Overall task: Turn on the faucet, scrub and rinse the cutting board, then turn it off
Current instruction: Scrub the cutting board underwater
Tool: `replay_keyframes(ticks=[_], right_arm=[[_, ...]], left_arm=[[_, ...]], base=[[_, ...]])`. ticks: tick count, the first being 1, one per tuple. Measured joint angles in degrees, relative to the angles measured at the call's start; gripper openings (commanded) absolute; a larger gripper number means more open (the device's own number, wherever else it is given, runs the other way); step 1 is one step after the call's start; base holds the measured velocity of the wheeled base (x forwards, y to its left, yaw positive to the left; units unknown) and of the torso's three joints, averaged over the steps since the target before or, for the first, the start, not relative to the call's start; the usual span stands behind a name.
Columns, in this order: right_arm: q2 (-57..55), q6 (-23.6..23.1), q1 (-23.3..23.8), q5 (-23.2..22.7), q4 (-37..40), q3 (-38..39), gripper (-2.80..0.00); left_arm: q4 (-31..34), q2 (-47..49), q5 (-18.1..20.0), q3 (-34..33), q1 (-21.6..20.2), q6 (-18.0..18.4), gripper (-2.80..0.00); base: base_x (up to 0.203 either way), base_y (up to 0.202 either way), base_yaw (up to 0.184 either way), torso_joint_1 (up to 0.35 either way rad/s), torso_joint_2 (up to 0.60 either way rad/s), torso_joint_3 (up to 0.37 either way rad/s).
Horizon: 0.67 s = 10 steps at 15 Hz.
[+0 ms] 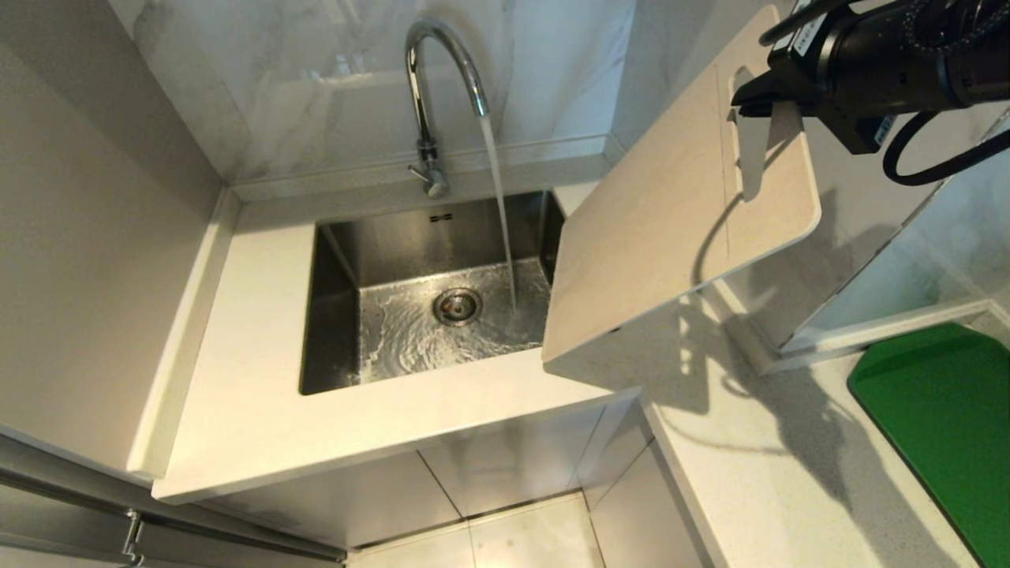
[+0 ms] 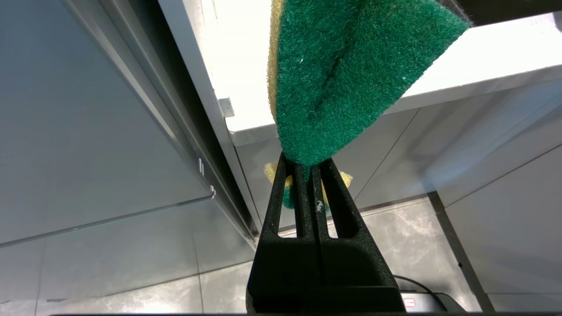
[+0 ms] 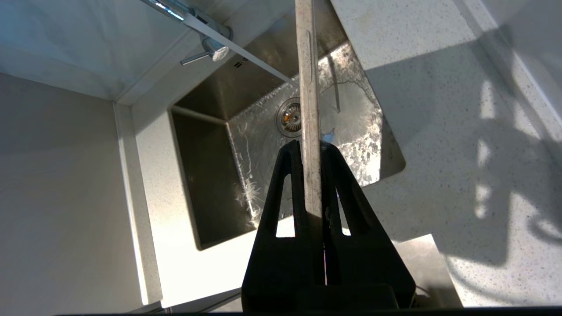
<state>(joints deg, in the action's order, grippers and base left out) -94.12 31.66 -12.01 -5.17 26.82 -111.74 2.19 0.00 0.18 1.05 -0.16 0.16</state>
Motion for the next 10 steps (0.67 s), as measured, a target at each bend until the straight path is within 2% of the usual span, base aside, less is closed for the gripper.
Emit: replay_keyframes(ticks=[1, 10], right_arm=[[0.0, -0.1, 0.0, -0.1, 0.0, 0.0, -2.80], [0.2, -1.3, 0.0, -0.3, -0.8, -0.1, -2.80]], left_arm=[[-0.1, 0.0, 0.0, 0.0, 0.0, 0.0, -2.80], [-0.2, 0.0, 0.0, -0.1, 0.0, 0.1, -2.80]], base=[[0.093, 0.000, -0.001, -0.012, 0.00, 0.007], [0.202, 0.000, -0.010, 0.005, 0.00, 0.004]])
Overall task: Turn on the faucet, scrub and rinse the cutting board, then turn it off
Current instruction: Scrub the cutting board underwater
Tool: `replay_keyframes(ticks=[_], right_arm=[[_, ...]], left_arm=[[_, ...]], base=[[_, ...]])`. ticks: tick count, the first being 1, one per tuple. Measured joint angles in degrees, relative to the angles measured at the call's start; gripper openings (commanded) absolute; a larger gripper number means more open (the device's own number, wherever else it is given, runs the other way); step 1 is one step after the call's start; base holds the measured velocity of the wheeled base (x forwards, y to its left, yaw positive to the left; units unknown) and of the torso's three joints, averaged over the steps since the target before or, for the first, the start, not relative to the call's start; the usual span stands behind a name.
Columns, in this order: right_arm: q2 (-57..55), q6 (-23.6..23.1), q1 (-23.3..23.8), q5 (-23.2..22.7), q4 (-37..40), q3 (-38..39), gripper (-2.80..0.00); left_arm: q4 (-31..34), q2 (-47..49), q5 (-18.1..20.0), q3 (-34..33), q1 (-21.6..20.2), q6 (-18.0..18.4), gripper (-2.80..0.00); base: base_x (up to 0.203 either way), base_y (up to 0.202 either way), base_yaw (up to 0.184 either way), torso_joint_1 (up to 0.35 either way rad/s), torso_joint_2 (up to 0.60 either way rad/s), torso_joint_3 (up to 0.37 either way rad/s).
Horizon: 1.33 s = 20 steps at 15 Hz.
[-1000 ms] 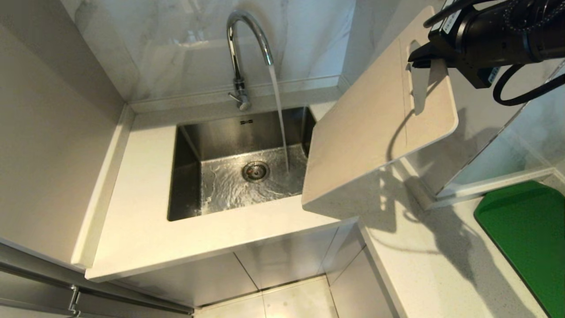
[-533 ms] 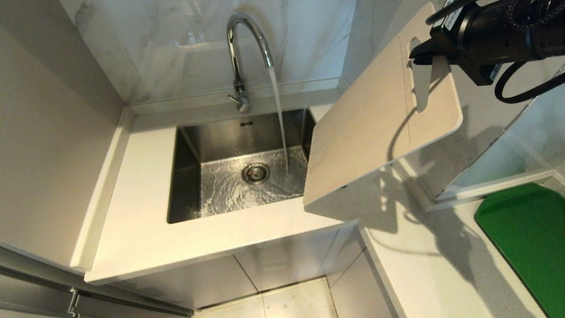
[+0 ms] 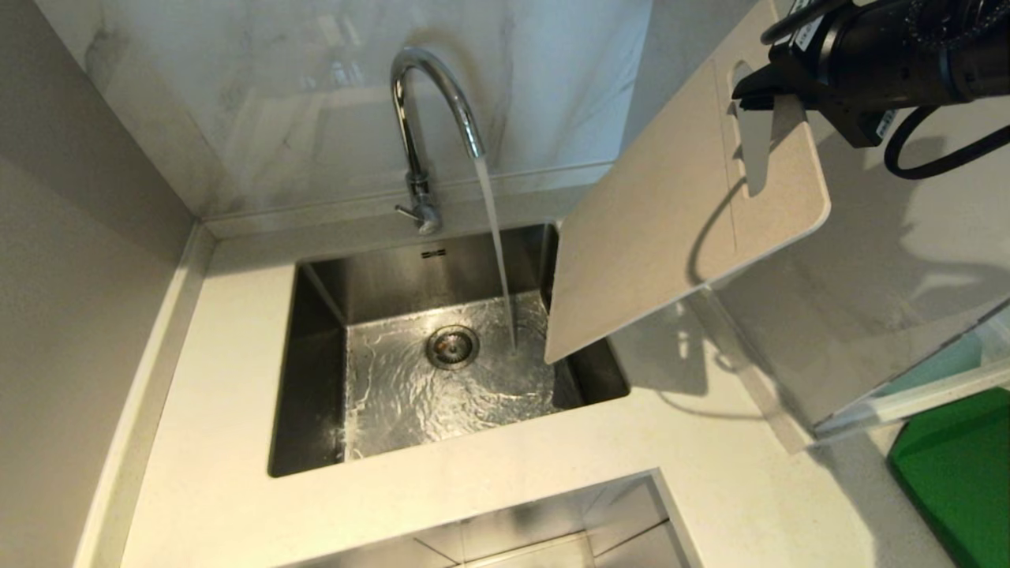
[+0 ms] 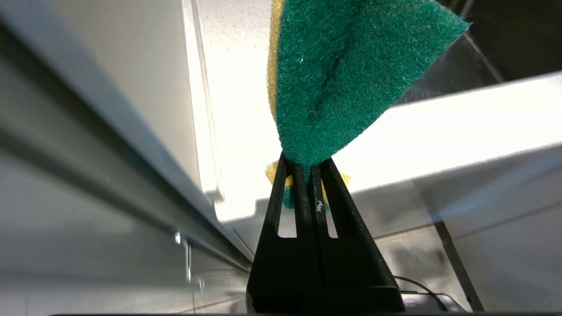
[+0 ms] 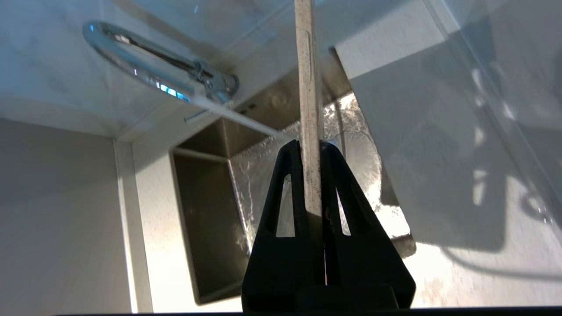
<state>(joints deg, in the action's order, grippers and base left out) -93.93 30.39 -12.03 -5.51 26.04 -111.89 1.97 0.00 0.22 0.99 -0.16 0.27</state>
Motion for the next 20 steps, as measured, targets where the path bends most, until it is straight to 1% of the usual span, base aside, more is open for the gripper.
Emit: replay_keyframes(ticks=[4, 6, 12, 14, 16, 18, 20], right_arm=[[0.3, 0.1, 0.0, -1.1, 0.3, 0.0, -2.80], [0.4, 0.3, 0.0, -1.2, 0.5, 0.0, -2.80], [0.1, 0.8, 0.0, -1.5, -0.2, 0.1, -2.80], [-0.6, 1.9, 0.0, -1.7, -1.4, 0.1, -2.80], [-1.9, 5.0, -0.1, -2.0, -4.2, 0.1, -2.80], [-4.4, 11.1, -0.8, -3.1, -8.2, 0.1, -2.80], [-7.7, 18.0, -1.3, -6.2, -13.4, 0.1, -2.80]], left_arm=[[0.0, 0.0, 0.0, 0.0, 0.0, 0.0, -2.80], [0.0, 0.0, 0.0, 0.0, 0.0, 0.0, -2.80], [0.0, 0.0, 0.0, 0.0, 0.0, 0.0, -2.80], [0.1, 0.0, 0.0, 0.0, 0.0, 0.0, -2.80], [0.0, 0.0, 0.0, 0.0, 0.0, 0.0, -2.80], [0.0, 0.0, 0.1, 0.0, 0.0, 0.1, -2.80], [0.0, 0.0, 0.1, 0.0, 0.0, 0.1, -2.80]], base=[[0.209, 0.000, -0.015, 0.002, 0.00, 0.000], [0.147, 0.000, -0.004, 0.006, 0.00, -0.002], [0.000, 0.000, 0.000, 0.000, 0.00, 0.000], [0.000, 0.000, 0.000, 0.000, 0.00, 0.000], [0.000, 0.000, 0.000, 0.000, 0.00, 0.000], [0.000, 0.000, 0.000, 0.000, 0.00, 0.000], [0.000, 0.000, 0.000, 0.000, 0.00, 0.000]])
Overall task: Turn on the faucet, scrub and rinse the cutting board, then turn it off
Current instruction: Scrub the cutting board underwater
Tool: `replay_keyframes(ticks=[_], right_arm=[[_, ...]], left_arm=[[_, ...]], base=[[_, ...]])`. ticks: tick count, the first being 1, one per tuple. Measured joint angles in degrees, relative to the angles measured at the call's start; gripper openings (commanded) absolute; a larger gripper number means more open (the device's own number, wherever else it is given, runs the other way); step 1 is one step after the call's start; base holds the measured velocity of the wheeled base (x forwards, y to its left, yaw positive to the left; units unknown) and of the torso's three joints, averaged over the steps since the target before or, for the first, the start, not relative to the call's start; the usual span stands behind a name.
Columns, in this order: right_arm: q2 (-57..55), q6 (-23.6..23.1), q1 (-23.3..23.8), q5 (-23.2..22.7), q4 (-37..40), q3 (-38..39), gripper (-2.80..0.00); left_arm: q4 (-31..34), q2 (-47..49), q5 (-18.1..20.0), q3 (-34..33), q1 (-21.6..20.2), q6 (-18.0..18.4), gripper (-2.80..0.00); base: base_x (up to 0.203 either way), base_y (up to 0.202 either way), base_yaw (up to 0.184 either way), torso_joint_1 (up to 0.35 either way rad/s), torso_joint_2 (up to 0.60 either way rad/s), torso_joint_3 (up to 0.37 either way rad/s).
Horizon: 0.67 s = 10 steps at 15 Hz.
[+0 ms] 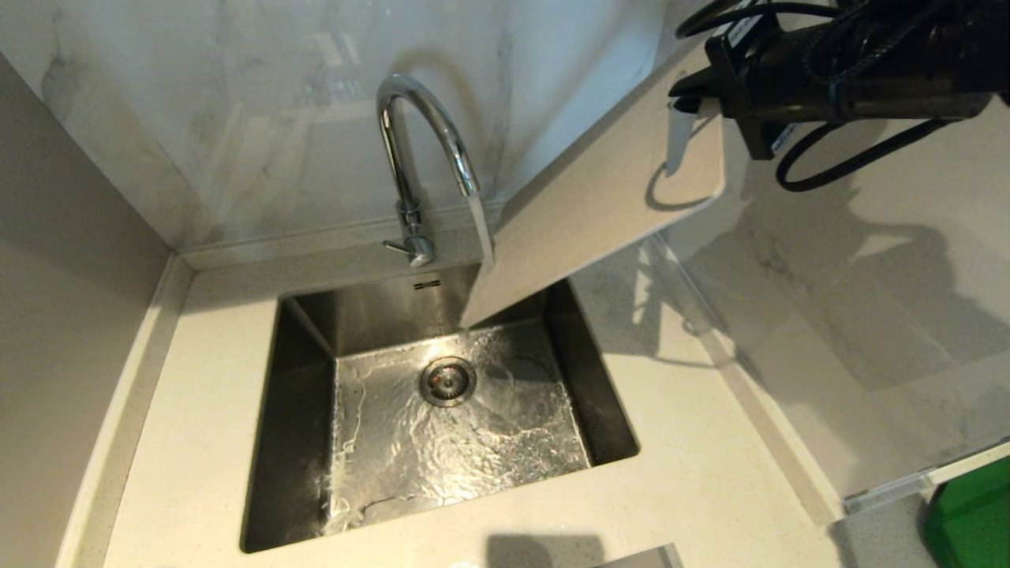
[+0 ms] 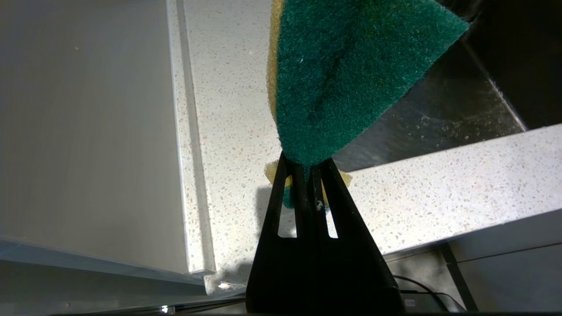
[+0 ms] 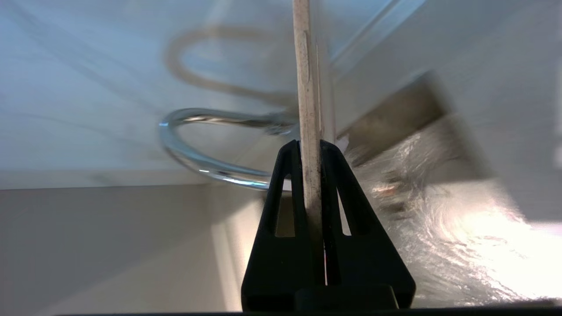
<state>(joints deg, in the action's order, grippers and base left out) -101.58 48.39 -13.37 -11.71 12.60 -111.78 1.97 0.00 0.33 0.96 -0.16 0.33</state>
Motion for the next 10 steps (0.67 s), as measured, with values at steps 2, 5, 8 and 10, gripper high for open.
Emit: replay_keyframes(ticks=[2, 5, 8, 10], right_arm=[[-2.8, 3.7, -0.5, -2.4, -2.0, 0.0, -2.80], [-6.4, 6.2, -3.1, -2.5, -2.2, 0.3, -2.80], [-8.2, 6.1, -3.9, -2.5, -2.3, 0.4, -2.80], [-8.6, 6.1, -4.0, -2.4, -2.1, 0.4, -2.80]], left_arm=[[0.0, 0.0, -0.1, 0.0, 0.0, 0.0, -2.80], [0.1, 0.0, 0.1, 0.0, 0.0, 0.5, -2.80], [0.0, 0.0, 0.2, 0.0, 0.0, 0.7, -2.80], [0.0, 0.0, 0.2, -0.1, 0.0, 0.7, -2.80]], base=[[0.000, 0.000, 0.000, 0.000, 0.00, 0.000], [0.000, 0.000, 0.000, 0.000, 0.00, 0.000], [0.000, 0.000, 0.000, 0.000, 0.00, 0.000], [0.000, 0.000, 0.000, 0.000, 0.00, 0.000]])
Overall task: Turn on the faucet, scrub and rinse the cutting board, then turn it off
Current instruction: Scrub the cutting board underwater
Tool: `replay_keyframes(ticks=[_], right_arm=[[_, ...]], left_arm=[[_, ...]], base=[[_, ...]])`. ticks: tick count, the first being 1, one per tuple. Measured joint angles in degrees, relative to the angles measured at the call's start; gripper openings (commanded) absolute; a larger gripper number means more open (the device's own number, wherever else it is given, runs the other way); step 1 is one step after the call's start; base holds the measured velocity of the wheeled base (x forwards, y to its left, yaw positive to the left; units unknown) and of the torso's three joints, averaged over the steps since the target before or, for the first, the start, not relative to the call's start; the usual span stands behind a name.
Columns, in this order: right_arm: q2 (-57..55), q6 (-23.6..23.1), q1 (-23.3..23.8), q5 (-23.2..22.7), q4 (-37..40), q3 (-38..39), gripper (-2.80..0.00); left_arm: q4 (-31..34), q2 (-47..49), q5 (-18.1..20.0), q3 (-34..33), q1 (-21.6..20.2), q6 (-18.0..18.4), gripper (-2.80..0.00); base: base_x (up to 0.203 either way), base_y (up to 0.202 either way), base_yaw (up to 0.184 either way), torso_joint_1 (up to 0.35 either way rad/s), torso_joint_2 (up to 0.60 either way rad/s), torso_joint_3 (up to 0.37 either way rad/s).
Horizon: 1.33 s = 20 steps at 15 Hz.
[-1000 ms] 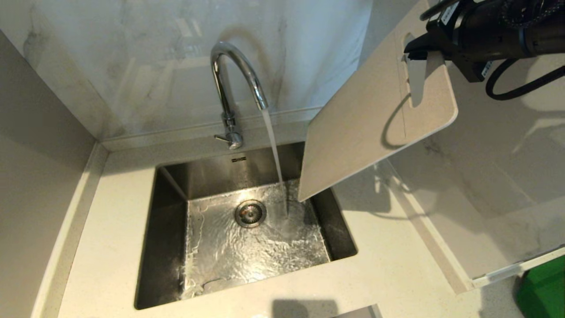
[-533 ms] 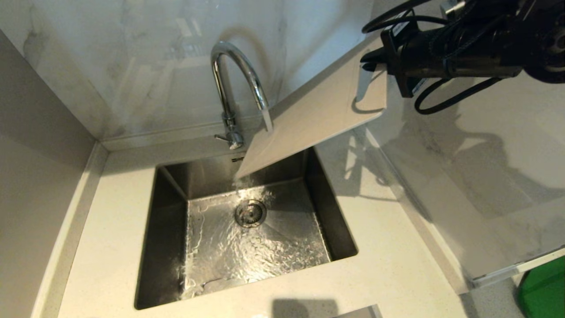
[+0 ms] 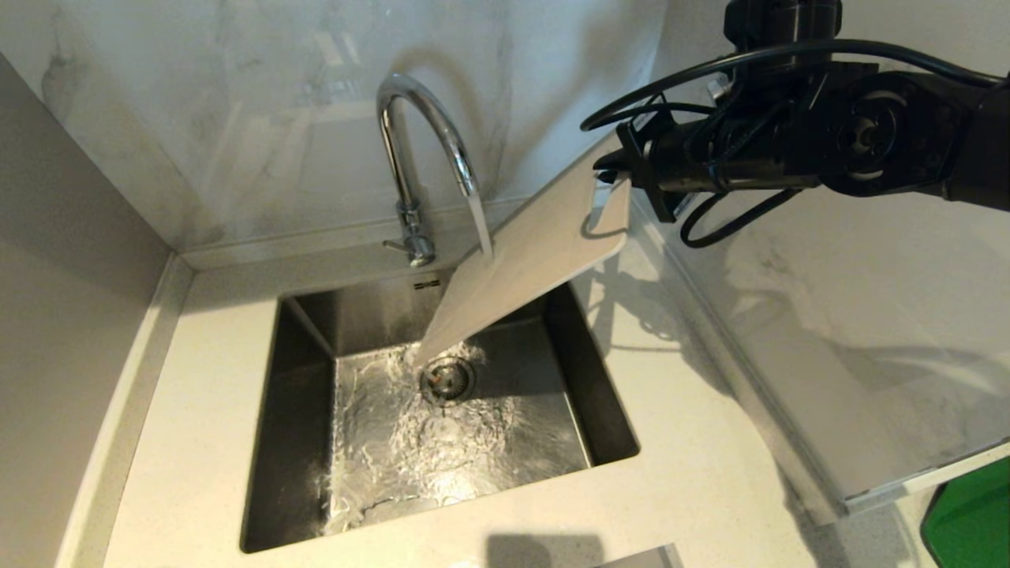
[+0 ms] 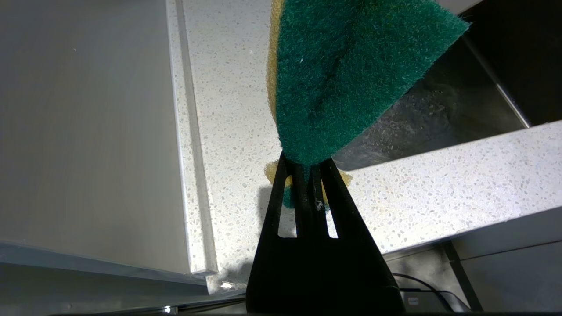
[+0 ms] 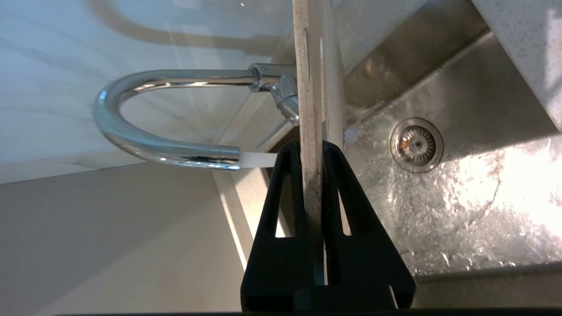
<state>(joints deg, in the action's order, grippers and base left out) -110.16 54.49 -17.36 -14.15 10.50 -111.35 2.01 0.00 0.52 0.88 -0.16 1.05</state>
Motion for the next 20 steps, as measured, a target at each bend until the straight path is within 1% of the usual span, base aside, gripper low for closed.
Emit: replay_keyframes(ticks=[3, 5, 7, 11, 13, 14, 17, 20], right_arm=[[0.2, -0.4, 0.0, 0.2, 0.7, 0.0, -2.80], [1.8, -2.0, 0.0, 0.3, 4.0, 0.0, -2.80], [5.2, -5.5, 0.0, 0.3, 10.1, 0.1, -2.80], [15.8, -13.1, -0.2, 0.3, 25.8, 0.0, -2.80], [20.6, -16.8, -0.3, 0.6, 33.6, 0.0, -2.80], [22.4, -17.4, -0.2, 0.9, 36.2, 0.1, -2.80], [25.9, -17.7, -0.2, 1.7, 37.4, 0.9, -2.80], [27.5, -17.7, -0.2, 1.7, 37.2, 2.0, -2.80]], left_arm=[[0.0, 0.0, -0.1, 0.0, 0.0, -0.1, -2.80], [0.0, 0.0, -0.1, 0.0, 0.0, -0.1, -2.80], [0.0, 0.0, 0.2, 0.0, 0.0, 0.1, -2.80], [0.0, 0.0, 0.5, -0.1, 0.0, 3.3, -2.80], [0.1, 0.0, 0.5, -0.1, 0.0, 3.4, -2.80], [0.1, 0.0, 0.5, -0.1, 0.0, 3.4, -2.80], [1.8, 0.2, 1.0, 1.1, 0.0, 3.4, -2.80], [3.6, 4.5, 4.1, 6.8, 0.0, 3.5, -2.80]], base=[[0.000, 0.000, 0.000, 0.000, 0.00, 0.000], [0.000, 0.000, 0.000, 0.000, 0.00, 0.000], [0.000, 0.000, 0.000, 0.000, 0.00, 0.000], [0.000, 0.000, 0.000, 0.000, 0.00, 0.000], [0.000, 0.000, 0.000, 0.000, 0.00, 0.000], [0.000, 0.000, 0.000, 0.000, 0.00, 0.000], [0.000, 0.000, 0.000, 0.000, 0.00, 0.000], [0.000, 0.000, 0.000, 0.000, 0.00, 0.000]])
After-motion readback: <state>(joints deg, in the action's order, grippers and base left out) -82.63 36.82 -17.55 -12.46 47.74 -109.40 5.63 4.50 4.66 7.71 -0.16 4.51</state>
